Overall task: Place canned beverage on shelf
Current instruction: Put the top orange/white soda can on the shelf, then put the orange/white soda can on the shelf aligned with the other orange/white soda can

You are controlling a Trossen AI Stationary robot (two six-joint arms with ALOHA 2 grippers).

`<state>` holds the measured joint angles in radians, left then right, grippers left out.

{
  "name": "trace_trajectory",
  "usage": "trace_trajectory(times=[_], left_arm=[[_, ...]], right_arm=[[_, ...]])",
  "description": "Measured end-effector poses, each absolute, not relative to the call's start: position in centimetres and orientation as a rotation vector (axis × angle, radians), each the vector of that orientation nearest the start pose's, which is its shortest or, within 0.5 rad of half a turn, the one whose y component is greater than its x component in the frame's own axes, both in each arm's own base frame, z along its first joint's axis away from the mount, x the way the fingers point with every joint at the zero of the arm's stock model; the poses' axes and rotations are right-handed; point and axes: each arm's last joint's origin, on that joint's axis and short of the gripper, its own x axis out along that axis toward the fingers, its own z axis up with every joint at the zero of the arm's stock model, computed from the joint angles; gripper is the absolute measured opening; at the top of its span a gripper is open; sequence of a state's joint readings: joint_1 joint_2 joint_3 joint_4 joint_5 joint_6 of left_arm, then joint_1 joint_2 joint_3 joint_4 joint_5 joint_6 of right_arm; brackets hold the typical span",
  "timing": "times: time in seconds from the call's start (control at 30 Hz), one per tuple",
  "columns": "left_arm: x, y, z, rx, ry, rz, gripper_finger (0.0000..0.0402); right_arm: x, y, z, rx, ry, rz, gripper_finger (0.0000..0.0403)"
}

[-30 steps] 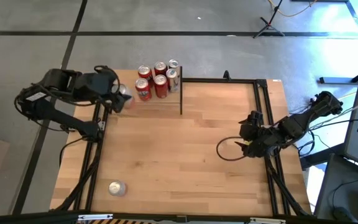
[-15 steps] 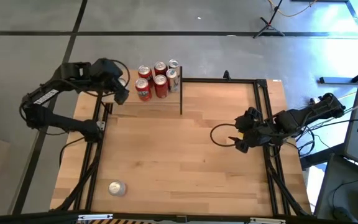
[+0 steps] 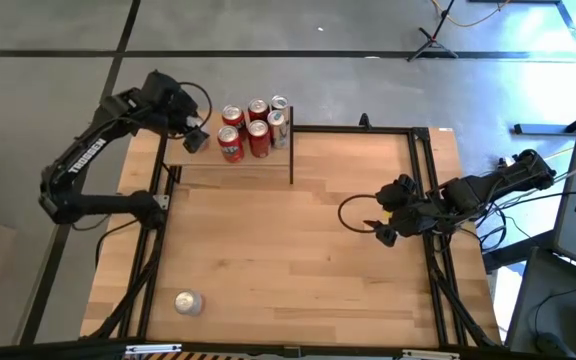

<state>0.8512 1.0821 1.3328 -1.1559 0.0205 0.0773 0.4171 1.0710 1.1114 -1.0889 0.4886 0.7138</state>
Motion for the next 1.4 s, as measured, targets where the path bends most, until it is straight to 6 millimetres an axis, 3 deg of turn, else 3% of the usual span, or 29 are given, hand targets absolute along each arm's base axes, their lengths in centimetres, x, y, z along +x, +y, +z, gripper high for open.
trace_trajectory(times=[0.33,0.67,0.97,1.23,1.4], left_arm=[[10.7,16.7,36.5,-0.352,0.83,0.658,0.0268],[11.4,20.1,35.0,-0.402,0.786,0.572,0.0268],[11.4,21.2,34.1,-0.402,0.818,0.55,0.0268],[11.6,21.0,34.2,-0.401,0.817,0.547,0.0345],[11.4,20.8,34.8,-0.39,0.816,0.564,0.0364]], right_arm=[[17.4,6.2,32.6,0.238,0.827,-0.386,0.0395],[17.5,6.3,32.6,0.246,0.818,-0.383,0.0395],[17.7,6.4,32.7,0.256,0.803,-0.376,0.0395],[17.7,6.4,32.7,0.258,0.798,-0.375,0.0395],[17.7,6.4,32.8,0.261,0.797,-0.372,0.0395]])
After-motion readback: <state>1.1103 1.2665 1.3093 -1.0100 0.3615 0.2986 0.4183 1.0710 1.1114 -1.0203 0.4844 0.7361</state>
